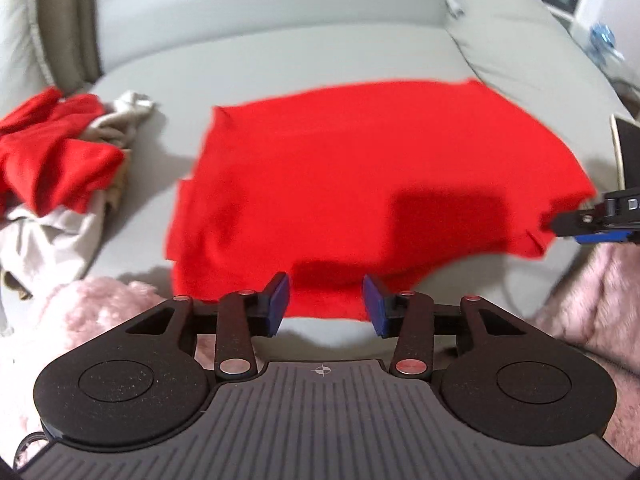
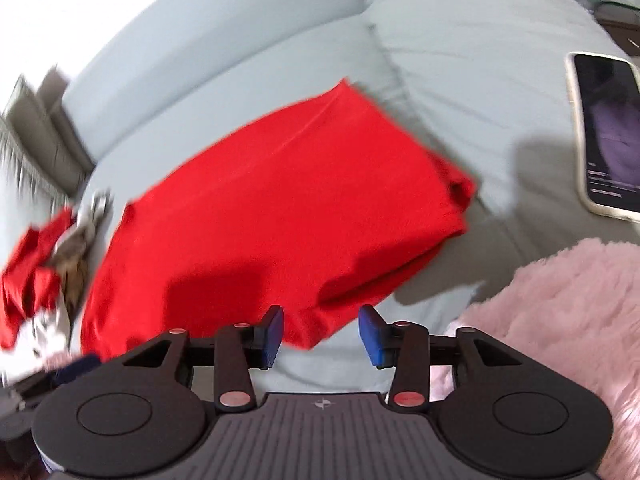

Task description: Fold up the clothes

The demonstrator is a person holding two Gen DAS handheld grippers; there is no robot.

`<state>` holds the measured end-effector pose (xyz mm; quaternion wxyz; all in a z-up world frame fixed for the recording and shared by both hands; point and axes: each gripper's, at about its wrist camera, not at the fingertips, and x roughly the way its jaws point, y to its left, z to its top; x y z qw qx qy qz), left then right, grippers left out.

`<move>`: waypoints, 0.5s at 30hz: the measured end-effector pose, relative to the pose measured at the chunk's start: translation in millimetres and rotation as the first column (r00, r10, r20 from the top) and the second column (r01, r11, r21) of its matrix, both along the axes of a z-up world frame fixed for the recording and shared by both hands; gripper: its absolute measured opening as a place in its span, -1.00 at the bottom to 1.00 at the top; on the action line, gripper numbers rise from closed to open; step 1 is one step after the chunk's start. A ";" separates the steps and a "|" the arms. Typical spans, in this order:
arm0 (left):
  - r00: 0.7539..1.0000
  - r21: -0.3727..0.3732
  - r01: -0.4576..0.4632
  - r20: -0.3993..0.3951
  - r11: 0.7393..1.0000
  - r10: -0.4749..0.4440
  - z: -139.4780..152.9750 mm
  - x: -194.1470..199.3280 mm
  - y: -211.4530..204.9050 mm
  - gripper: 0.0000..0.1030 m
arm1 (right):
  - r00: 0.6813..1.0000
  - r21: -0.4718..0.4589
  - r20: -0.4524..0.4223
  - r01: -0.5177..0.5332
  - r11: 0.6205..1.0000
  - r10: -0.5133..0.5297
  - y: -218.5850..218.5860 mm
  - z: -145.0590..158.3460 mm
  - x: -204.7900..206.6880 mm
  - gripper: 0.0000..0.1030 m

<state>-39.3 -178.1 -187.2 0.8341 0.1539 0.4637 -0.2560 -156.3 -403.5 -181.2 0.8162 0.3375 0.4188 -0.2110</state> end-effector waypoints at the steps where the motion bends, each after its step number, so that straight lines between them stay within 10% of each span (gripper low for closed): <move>1: 1.000 -0.010 -0.016 -0.009 1.000 0.016 -0.5 0.9 2.5 -0.04 | 0.999 0.013 0.019 0.032 0.999 -0.033 -7.8 -0.8 -3.9 0.03; 15: 0.996 0.020 -0.070 -0.053 0.997 0.071 -2.9 -1.9 8.4 -0.01 | 0.963 0.048 0.034 0.265 0.963 -0.267 -72.6 -34.7 -9.7 0.30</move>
